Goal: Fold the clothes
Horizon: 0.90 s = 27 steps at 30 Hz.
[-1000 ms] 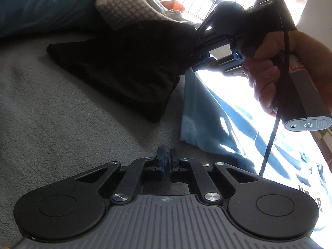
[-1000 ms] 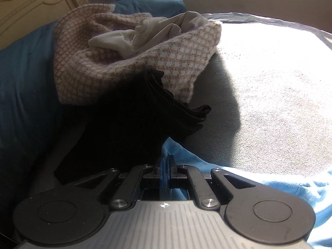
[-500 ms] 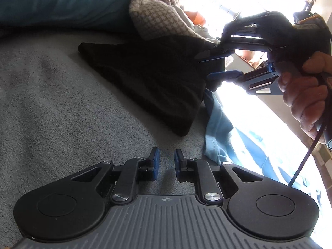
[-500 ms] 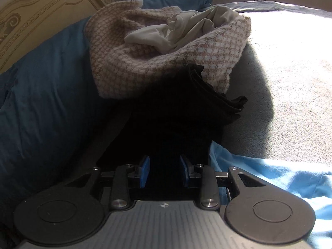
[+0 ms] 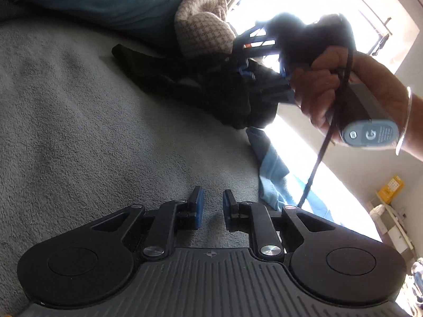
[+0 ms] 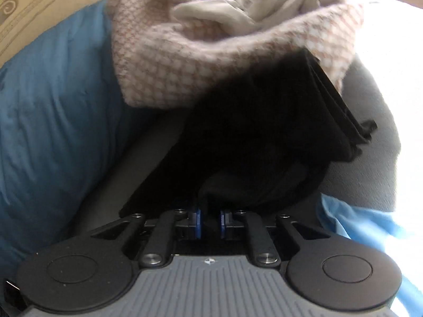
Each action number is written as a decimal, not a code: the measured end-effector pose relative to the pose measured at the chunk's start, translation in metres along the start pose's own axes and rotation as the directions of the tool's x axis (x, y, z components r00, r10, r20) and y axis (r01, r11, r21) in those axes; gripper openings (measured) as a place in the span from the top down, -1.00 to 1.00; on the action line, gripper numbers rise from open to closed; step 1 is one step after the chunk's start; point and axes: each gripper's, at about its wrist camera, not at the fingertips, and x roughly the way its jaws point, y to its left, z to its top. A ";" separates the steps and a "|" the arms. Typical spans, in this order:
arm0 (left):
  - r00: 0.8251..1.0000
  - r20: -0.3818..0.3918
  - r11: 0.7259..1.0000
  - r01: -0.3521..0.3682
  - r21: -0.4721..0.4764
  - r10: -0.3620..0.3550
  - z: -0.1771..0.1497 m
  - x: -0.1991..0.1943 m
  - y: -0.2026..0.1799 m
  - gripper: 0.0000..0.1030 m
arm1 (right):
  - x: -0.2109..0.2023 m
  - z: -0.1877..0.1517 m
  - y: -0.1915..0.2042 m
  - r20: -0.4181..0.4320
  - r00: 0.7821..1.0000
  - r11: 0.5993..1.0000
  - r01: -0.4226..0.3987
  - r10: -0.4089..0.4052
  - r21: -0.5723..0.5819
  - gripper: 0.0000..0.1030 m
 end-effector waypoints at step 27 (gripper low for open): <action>0.992 -0.066 0.987 0.101 -0.121 -0.109 0.014 0.018 0.019 0.38 | -0.218 -0.019 -0.069 -0.044 0.976 0.977 -0.210 0.211 0.024 -0.11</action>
